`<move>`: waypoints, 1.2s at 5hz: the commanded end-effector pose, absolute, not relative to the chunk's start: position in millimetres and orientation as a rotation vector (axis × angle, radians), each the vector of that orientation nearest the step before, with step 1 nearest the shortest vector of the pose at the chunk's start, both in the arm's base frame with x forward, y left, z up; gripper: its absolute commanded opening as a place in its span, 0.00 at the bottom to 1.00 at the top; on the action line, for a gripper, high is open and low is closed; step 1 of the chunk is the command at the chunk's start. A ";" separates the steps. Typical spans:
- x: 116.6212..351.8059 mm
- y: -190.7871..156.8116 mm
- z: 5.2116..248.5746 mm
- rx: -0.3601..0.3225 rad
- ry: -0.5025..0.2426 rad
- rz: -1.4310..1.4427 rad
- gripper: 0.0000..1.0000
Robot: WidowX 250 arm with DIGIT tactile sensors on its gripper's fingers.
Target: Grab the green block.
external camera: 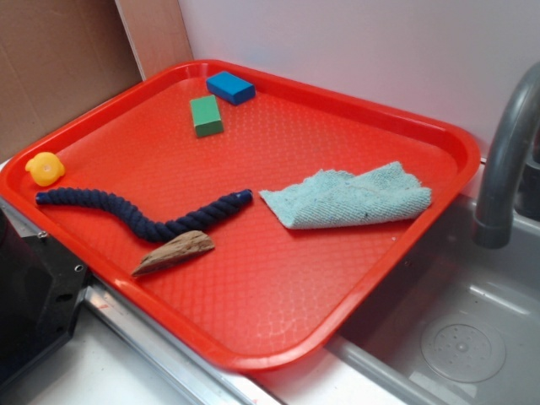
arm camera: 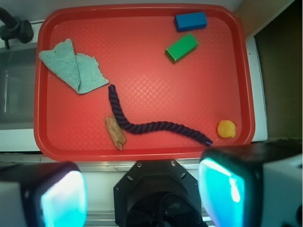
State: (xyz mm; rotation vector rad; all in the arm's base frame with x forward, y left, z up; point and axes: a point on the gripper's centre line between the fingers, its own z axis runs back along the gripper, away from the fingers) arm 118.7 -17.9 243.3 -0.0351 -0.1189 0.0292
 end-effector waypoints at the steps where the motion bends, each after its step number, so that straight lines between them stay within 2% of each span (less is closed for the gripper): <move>1: 118.7 -17.9 243.3 -0.035 -0.119 0.029 1.00; 2: 148.1 32.1 193.3 0.054 -0.052 0.273 1.00; 3: 157.9 75.8 148.0 0.087 -0.029 0.521 1.00; 4: 172.0 86.4 131.7 0.000 -0.125 0.744 1.00; 5: 194.1 79.0 113.0 -0.069 -0.178 0.854 1.00; 6: 229.6 65.6 95.0 0.003 -0.175 0.897 1.00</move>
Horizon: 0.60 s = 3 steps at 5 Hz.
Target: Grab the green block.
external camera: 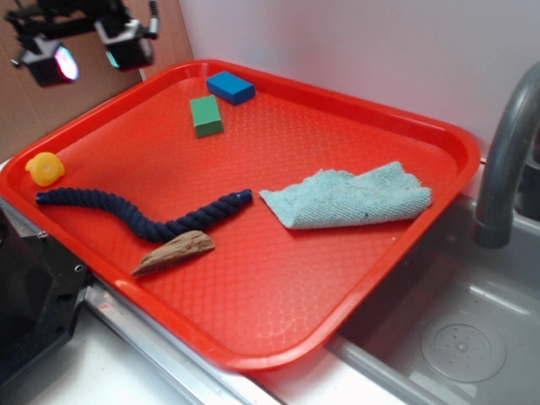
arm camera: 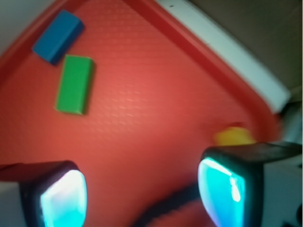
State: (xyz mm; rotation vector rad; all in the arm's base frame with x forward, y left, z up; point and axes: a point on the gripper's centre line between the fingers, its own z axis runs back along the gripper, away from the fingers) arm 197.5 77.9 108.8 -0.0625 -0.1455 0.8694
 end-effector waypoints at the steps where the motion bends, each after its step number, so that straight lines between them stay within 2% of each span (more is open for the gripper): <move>1: 258.0 69.2 75.7 0.026 -0.157 0.918 1.00; 2: 278.0 68.3 70.9 0.020 -0.207 0.908 1.00; 3: 280.2 78.5 67.6 -0.042 -0.270 0.888 1.00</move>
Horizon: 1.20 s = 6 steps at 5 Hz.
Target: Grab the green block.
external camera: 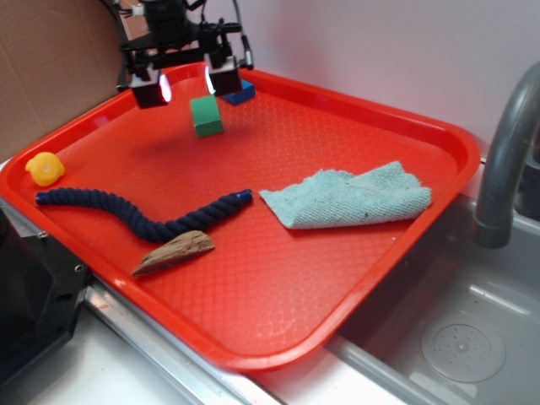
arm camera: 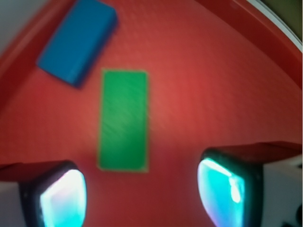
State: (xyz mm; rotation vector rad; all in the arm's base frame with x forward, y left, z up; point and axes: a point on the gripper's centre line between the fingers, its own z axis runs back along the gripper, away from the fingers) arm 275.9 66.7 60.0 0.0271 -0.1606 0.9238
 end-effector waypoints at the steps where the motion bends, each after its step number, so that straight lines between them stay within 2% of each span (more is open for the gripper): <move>1: 280.4 87.4 55.3 -0.053 -0.306 0.862 1.00; 2: 279.1 101.4 36.8 -0.069 -0.327 0.720 1.00; 3: 271.5 106.1 16.6 -0.015 -0.222 0.777 1.00; 4: 262.5 101.8 14.9 -0.011 -0.137 0.772 0.00; 5: 250.9 96.4 50.2 0.017 -0.112 0.716 0.00; 6: 232.1 84.1 99.9 0.024 -0.131 0.595 0.00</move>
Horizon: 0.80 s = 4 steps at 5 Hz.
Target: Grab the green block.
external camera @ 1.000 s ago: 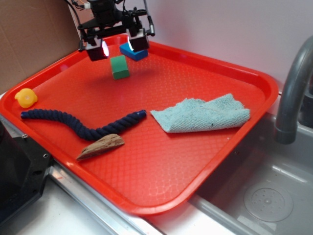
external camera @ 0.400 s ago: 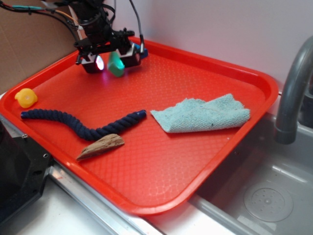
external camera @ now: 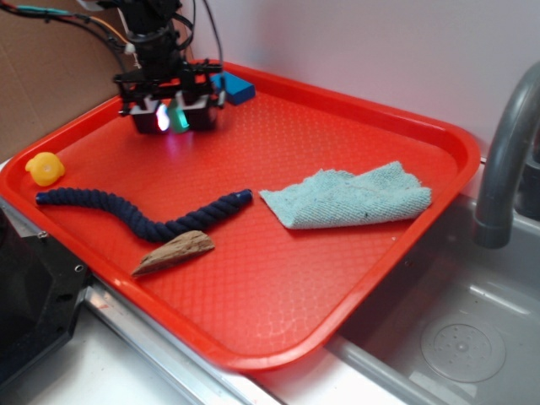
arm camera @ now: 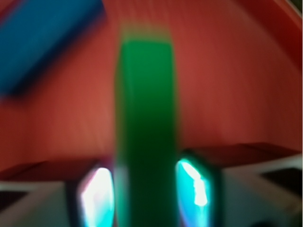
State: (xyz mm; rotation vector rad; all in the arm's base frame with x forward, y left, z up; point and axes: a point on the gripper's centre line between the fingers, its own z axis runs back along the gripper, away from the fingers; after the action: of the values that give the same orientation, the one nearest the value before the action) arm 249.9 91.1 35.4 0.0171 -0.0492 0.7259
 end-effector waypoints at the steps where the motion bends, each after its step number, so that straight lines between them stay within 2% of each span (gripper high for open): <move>1: 209.6 58.5 149.8 -0.001 -0.139 0.417 0.00; 2: 201.9 46.6 201.4 0.009 -0.070 0.277 0.00; 3: 193.5 37.4 230.8 -0.011 -0.073 0.199 0.00; 4: 190.1 25.6 246.2 -0.048 -0.102 0.116 0.00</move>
State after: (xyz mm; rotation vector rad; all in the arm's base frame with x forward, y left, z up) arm 193.8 13.0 231.4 -0.0517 -0.0451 0.1355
